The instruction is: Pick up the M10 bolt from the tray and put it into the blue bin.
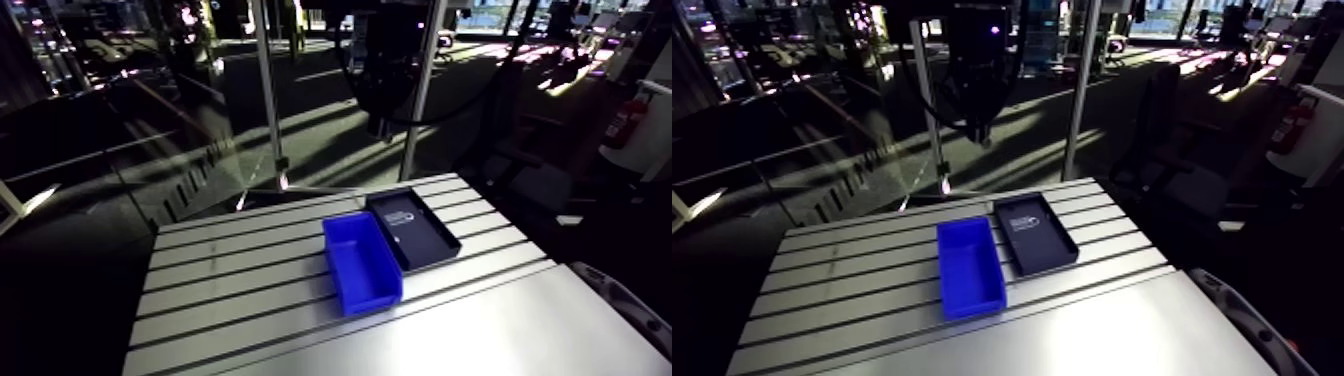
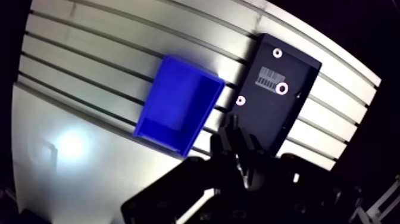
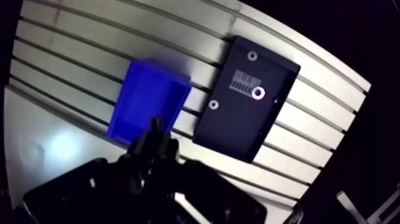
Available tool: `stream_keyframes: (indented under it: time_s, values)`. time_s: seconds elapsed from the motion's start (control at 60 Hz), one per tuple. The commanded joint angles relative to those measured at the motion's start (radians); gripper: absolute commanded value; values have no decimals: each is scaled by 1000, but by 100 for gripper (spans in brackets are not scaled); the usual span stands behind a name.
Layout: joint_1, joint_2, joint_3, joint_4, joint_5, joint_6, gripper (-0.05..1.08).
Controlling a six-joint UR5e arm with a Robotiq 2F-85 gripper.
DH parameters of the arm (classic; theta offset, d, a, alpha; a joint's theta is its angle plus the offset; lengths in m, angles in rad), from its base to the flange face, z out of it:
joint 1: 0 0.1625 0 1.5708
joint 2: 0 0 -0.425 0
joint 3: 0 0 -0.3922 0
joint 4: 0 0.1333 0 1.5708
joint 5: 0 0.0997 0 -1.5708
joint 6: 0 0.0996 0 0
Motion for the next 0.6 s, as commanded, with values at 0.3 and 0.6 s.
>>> stream_keyframes:
  time_s: [0.3, 0.6]
  values:
    - [33, -13, 71, 4, 25, -491, 106]
    - [59, -45, 97, 31, 17, -740, 105]
